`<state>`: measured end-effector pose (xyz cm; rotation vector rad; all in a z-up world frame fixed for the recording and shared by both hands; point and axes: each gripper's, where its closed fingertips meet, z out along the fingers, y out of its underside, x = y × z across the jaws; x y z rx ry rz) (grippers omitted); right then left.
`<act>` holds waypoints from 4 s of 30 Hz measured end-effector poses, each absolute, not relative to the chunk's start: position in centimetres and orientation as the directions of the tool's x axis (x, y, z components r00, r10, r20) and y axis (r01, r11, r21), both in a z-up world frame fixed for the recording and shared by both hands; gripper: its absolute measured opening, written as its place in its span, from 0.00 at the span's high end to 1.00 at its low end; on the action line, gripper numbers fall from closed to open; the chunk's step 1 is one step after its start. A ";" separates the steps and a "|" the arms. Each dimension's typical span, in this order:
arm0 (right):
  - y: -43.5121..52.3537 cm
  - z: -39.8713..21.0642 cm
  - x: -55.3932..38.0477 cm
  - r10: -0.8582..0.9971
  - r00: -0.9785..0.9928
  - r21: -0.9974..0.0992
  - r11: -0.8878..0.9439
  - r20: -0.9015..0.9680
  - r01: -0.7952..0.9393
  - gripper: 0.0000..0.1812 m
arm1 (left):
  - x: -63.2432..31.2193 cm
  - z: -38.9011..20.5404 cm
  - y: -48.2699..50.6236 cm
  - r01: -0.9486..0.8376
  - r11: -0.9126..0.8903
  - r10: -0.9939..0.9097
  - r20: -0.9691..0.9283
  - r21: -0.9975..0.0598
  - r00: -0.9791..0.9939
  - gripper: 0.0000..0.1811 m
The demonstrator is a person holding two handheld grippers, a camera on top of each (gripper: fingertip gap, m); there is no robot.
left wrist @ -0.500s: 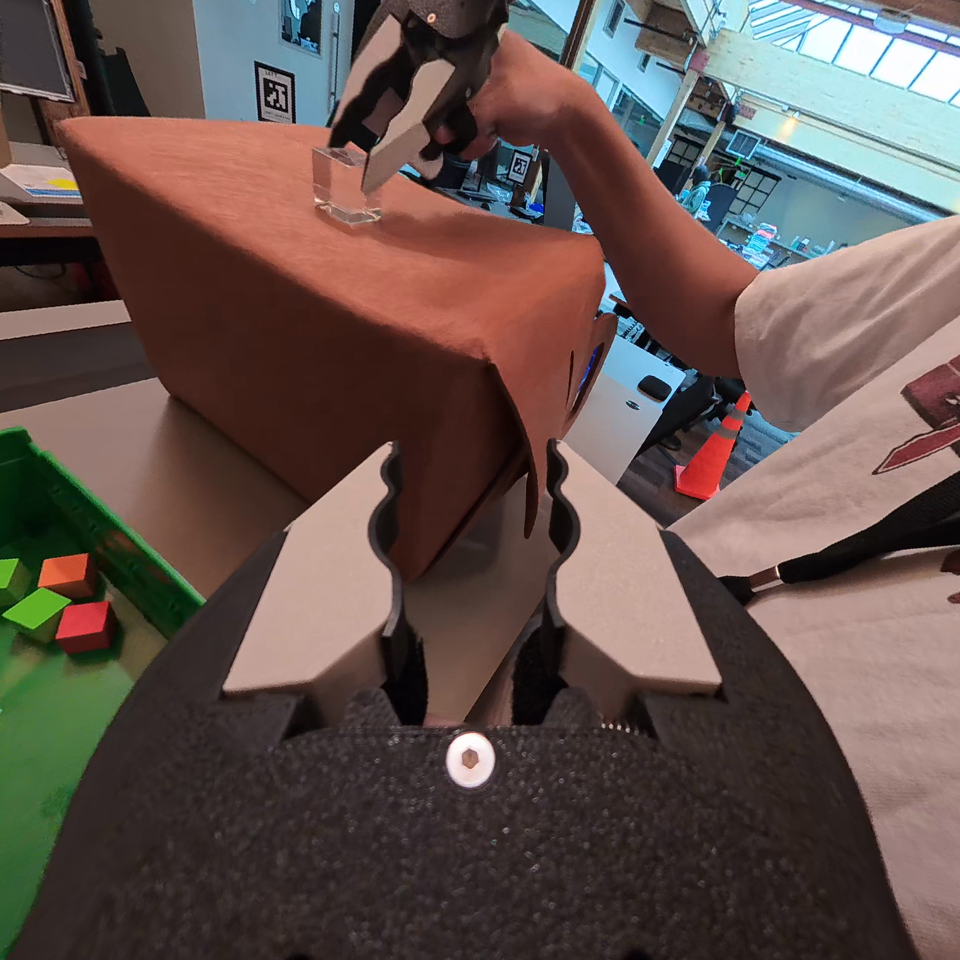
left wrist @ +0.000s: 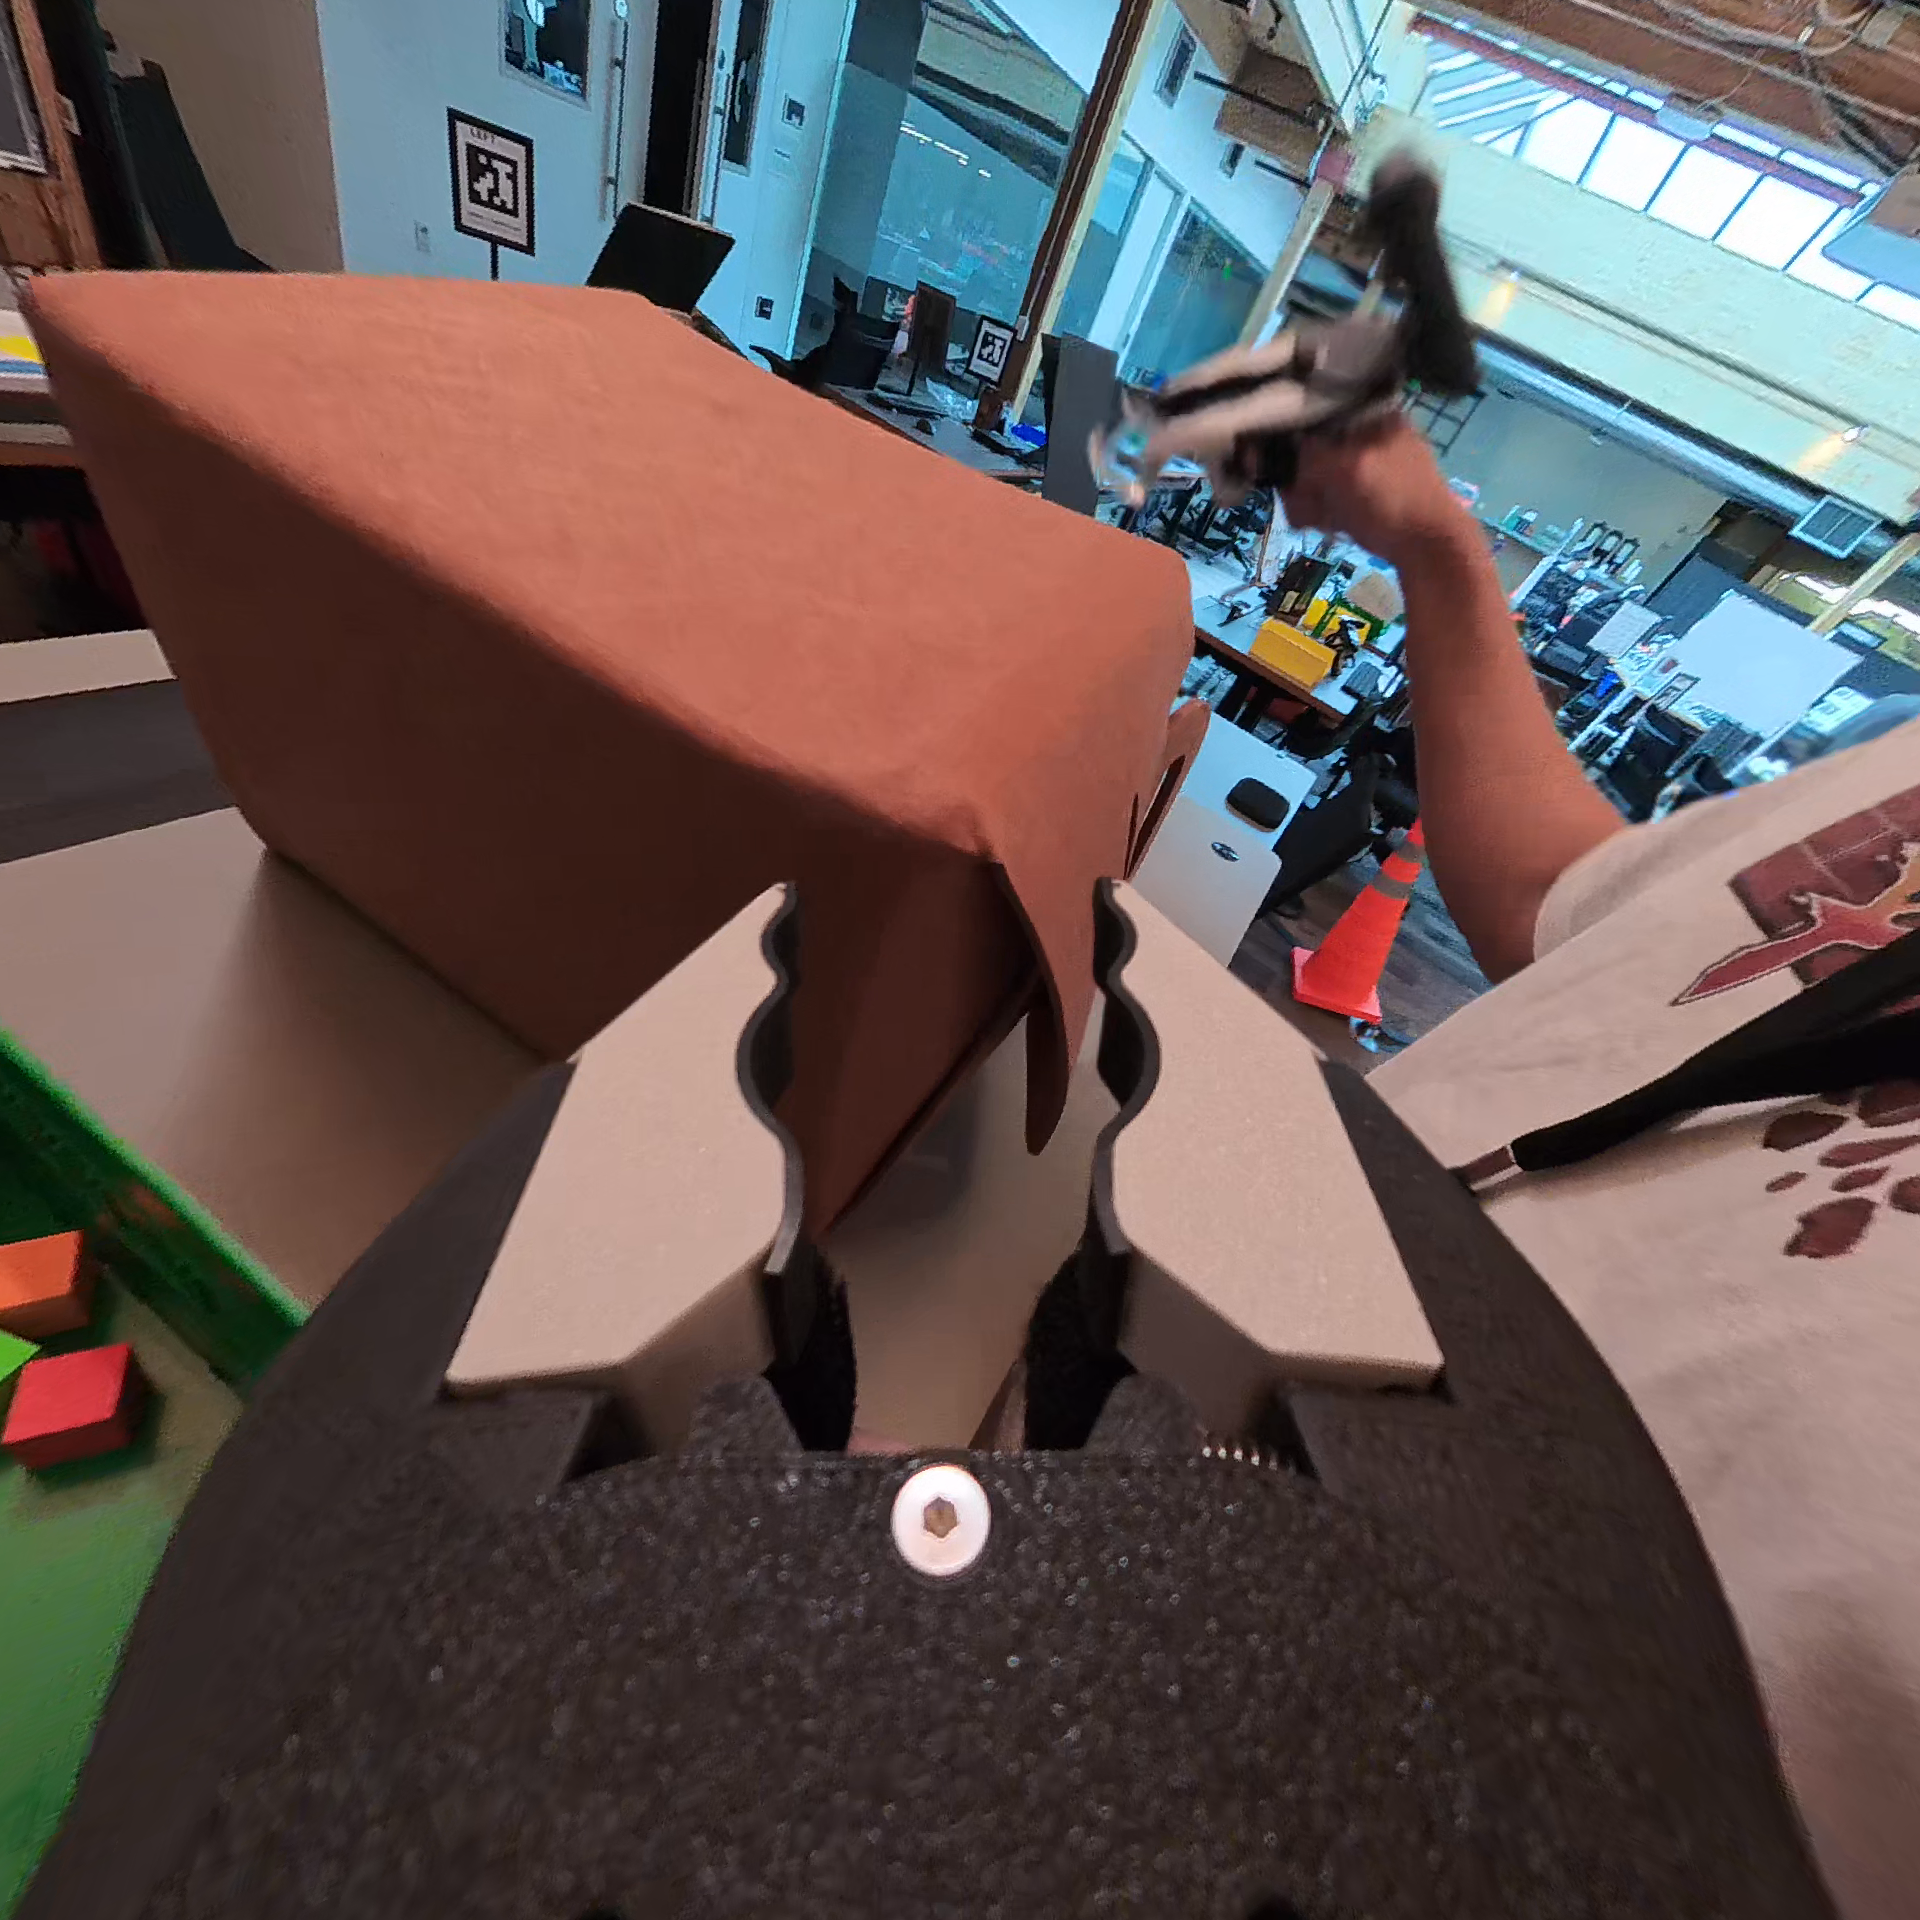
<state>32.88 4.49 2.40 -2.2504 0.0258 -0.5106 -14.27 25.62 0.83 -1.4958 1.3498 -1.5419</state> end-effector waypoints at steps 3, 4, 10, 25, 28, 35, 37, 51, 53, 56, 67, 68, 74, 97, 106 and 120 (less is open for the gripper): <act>-2.9 -9.5 37.0 -0.327 0.927 -0.687 -0.718 0.186 -0.115 0.77 | -13.2 1.1 25.3 -0.241 -0.326 -0.908 0.374 -0.914 -0.188 0.69; -4.6 -13.4 37.8 -0.362 0.923 -0.661 -0.725 0.131 -0.191 0.77 | -12.8 1.2 25.1 -0.247 -0.328 -0.907 0.377 -0.912 -0.187 0.69; -7.2 -26.4 39.0 -0.403 0.915 -0.549 -0.763 -0.007 -0.340 0.77 | -10.0 1.8 23.3 -0.272 -0.320 -0.914 0.371 -0.907 -0.162 0.69; -5.2 -23.7 36.0 -0.313 0.936 -0.502 -0.791 -0.159 -0.350 0.73 | -9.2 0.3 19.5 -0.329 -0.289 -0.933 0.341 -0.899 -0.113 0.69; -4.1 -17.6 35.0 -0.369 0.921 -0.680 -0.645 -0.122 -0.349 0.73 | -10.4 0.3 20.4 -0.309 -0.299 -0.934 0.343 -0.903 -0.100 0.69; 1.2 -4.0 23.9 -0.355 0.874 -0.935 0.004 -0.333 -0.354 0.74 | -13.7 -2.9 25.4 -0.347 -0.304 -0.950 0.311 -0.887 0.035 0.69; 2.1 -2.5 20.7 -0.310 0.853 -0.906 0.102 -0.420 -0.410 0.74 | -15.1 -5.0 28.2 -0.407 -0.294 -0.956 0.270 -0.865 0.115 0.69; 5.2 -2.4 4.5 -0.262 0.944 -0.972 -0.067 -0.202 -0.226 0.74 | -18.8 -23.4 50.5 -0.944 0.076 -0.983 -0.180 -0.322 -0.018 0.69; 6.1 -2.7 2.6 -0.259 0.951 -0.976 -0.092 -0.169 -0.199 0.75 | -19.1 -24.5 51.8 -0.968 0.087 -0.982 -0.186 -0.236 -0.043 0.69; 7.8 -3.9 -0.1 -0.229 0.964 -0.974 -0.144 -0.136 -0.172 0.76 | -19.0 -26.1 52.6 -0.983 0.104 -0.978 -0.194 -0.152 -0.074 0.71; 8.5 -5.9 -2.1 -0.200 0.968 -0.959 -0.206 -0.153 -0.195 0.76 | -19.1 -29.5 53.7 -0.997 0.080 -0.968 -0.239 -0.003 -0.077 0.81; 8.4 -5.9 -1.9 -0.196 0.969 -0.959 -0.210 -0.148 -0.189 0.76 | -19.1 -29.6 53.8 -0.996 0.087 -0.963 -0.257 0.006 -0.086 0.82; 8.2 -4.0 -1.8 -0.145 0.984 -0.970 -0.203 -0.106 -0.134 0.76 | -17.3 -26.3 51.3 -0.985 0.077 -0.985 -0.167 -0.155 -0.050 0.84; 8.8 1.4 -5.1 0.119 0.993 -0.995 -0.096 0.006 0.018 0.76 | 12.0 0.7 29.3 -0.751 0.639 -0.764 -0.245 -0.165 -0.596 0.84; 7.5 0.0 -4.2 0.105 0.994 -0.987 -0.159 -0.003 0.014 0.76 | 11.3 -1.3 30.0 -0.779 0.620 -0.780 -0.177 -0.092 -0.600 0.84; 9.7 -0.3 -5.8 0.218 0.976 -0.987 -0.161 -0.005 0.031 0.75 | 3.7 5.2 36.8 -0.727 0.586 -0.810 -0.259 -0.358 -0.525 0.75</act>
